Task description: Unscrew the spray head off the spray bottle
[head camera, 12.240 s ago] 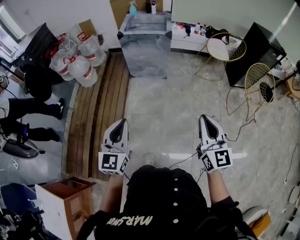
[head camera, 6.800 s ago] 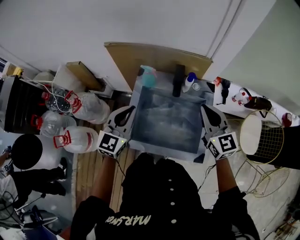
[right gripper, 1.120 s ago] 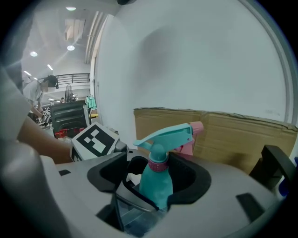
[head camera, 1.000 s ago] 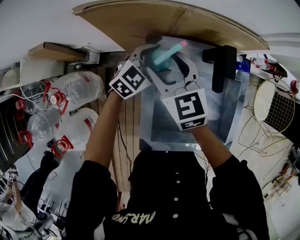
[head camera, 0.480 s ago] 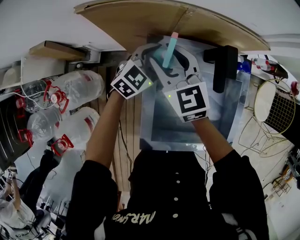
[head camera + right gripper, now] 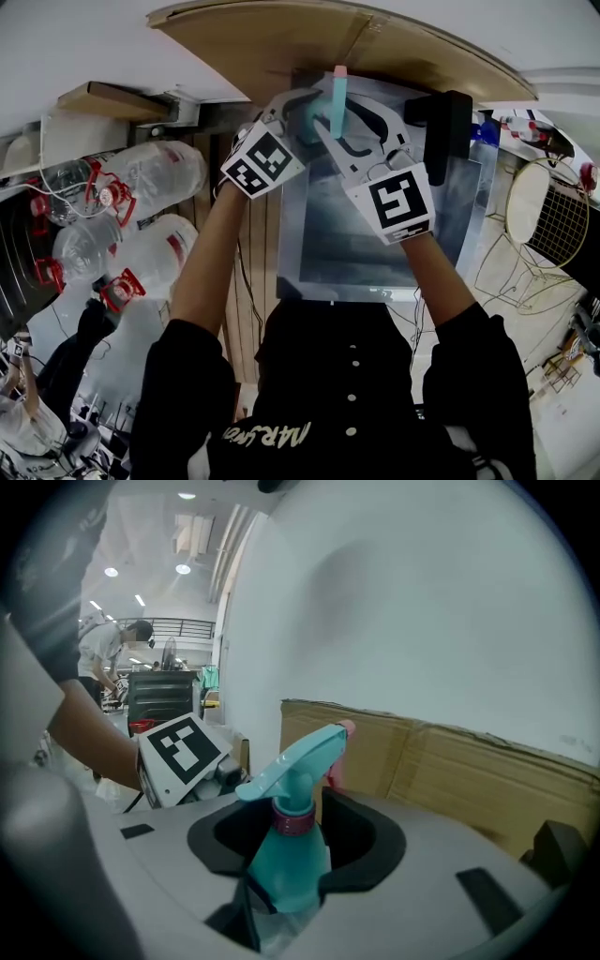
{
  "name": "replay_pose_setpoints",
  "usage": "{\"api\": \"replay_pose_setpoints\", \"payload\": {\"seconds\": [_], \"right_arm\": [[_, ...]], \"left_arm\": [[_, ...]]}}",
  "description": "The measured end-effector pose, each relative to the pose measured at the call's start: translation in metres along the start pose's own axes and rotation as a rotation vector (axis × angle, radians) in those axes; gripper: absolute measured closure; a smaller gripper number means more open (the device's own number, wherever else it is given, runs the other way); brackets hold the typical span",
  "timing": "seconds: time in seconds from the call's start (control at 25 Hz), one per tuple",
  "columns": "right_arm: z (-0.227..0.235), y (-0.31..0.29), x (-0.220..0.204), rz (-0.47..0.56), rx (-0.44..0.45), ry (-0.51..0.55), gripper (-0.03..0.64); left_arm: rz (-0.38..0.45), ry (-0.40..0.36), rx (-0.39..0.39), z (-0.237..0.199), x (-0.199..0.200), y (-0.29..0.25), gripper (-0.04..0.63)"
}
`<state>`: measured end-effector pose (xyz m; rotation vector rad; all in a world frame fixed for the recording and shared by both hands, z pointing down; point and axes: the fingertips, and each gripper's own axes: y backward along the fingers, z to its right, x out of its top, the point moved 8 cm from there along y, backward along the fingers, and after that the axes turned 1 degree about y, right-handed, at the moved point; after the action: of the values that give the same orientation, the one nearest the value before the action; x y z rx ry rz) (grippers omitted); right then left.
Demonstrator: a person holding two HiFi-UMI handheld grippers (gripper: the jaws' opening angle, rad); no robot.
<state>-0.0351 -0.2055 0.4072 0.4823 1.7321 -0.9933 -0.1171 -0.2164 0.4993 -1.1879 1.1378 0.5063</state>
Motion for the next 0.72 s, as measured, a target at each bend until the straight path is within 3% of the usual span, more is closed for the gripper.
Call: {"api": "replay_pose_setpoints", "payload": {"seconds": [0.44, 0.72], "right_arm": [[-0.004, 0.010, -0.001, 0.009, -0.021, -0.034, 0.466], [0.011, 0.010, -0.003, 0.023, 0.207, 0.019, 0.468]], "left_arm": [[-0.003, -0.007, 0.002, 0.003, 0.001, -0.001, 0.202], [0.005, -0.017, -0.030, 0.003, 0.001, -0.002, 0.202]]}}
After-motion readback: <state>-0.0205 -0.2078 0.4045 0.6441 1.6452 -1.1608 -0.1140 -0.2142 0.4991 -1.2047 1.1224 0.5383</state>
